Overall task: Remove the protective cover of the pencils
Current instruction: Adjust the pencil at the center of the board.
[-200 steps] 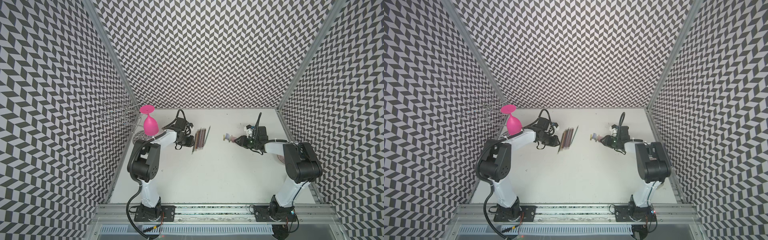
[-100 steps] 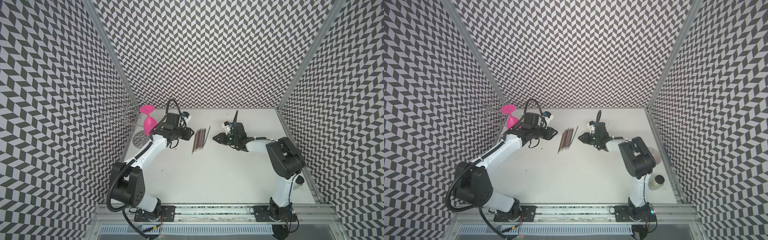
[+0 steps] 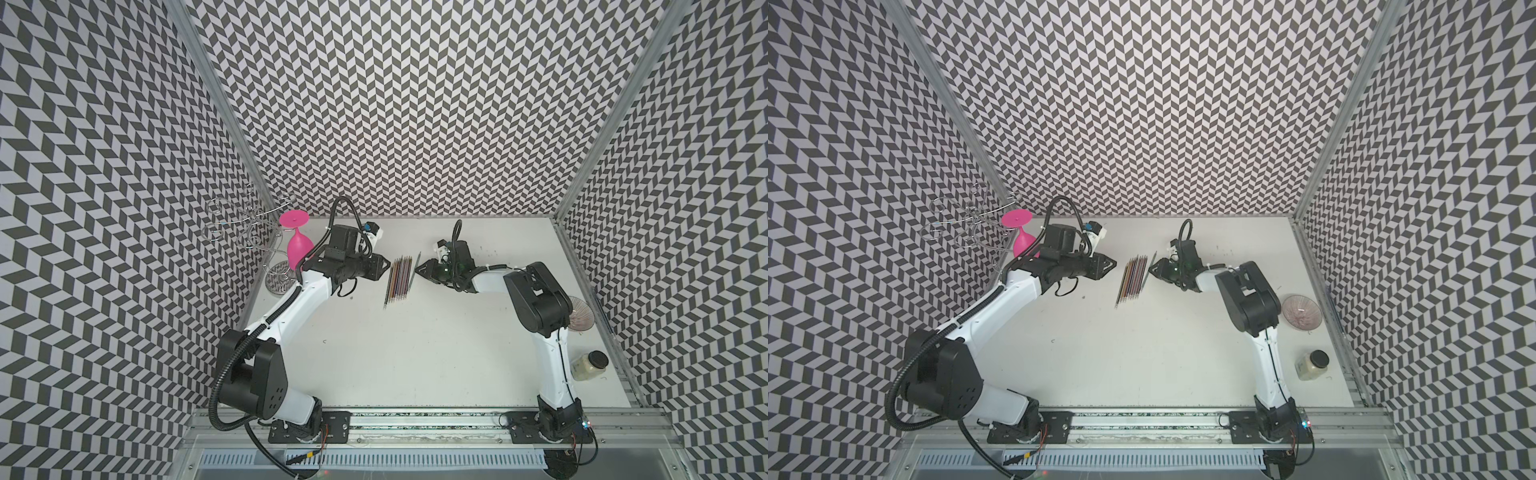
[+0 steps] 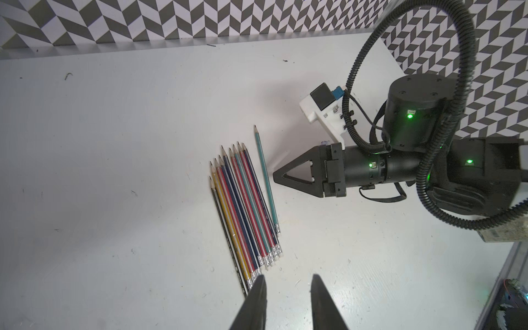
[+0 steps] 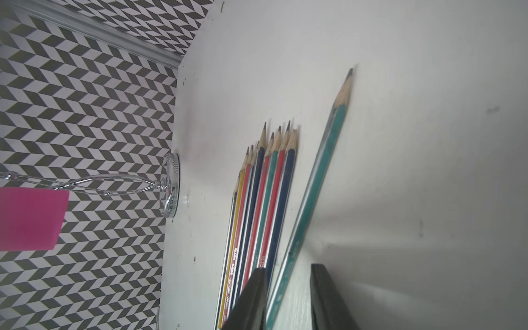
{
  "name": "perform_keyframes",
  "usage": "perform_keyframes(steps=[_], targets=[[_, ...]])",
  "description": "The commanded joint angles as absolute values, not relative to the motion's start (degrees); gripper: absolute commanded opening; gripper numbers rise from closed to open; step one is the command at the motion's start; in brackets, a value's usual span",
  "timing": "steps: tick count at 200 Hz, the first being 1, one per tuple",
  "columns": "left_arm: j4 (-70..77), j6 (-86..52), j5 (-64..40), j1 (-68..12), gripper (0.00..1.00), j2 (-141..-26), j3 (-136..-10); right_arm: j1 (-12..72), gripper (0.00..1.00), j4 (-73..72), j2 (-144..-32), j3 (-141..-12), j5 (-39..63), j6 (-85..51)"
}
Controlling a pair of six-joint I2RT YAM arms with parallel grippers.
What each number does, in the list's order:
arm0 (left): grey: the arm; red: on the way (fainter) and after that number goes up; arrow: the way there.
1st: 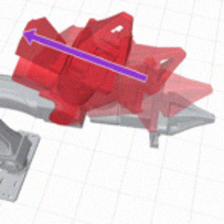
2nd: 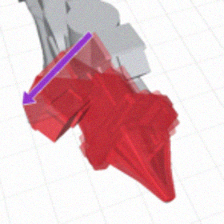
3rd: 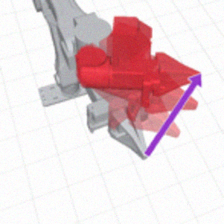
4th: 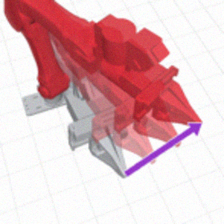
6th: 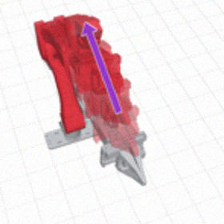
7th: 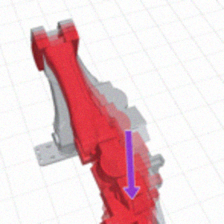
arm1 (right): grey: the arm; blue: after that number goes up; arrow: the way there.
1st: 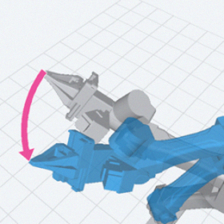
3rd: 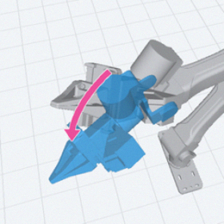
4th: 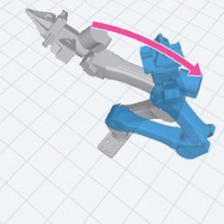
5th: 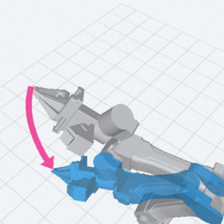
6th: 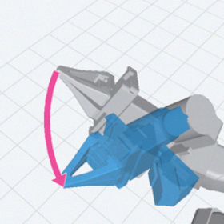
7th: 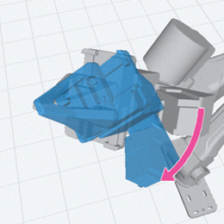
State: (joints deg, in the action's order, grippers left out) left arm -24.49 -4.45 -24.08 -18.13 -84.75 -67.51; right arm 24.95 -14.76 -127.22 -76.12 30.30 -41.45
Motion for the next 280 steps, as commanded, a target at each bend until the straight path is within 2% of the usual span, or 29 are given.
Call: perform_keyframes(steps=[1, 133, 280], targets=[[-23.9, -4.7, -25.9, -18.5, 0.29, -82.5, -67.2, 25.4, 0.29, -14.3, -129.4, -78.3, 29.2, -42.0], [-24.2, -4.4, -27.0, -18.4, 0.3, -82.9, -67.4, 26.6, 0.3, -11.8, -132.1, -83.6, 29.4, -41.7], [-24.4, -4.2, -26.0, -18.3, 0.31, -83.2, -67.3, 26.4, 0.3, -11.8, -132.1, -83.8, 29.9, -41.8]])
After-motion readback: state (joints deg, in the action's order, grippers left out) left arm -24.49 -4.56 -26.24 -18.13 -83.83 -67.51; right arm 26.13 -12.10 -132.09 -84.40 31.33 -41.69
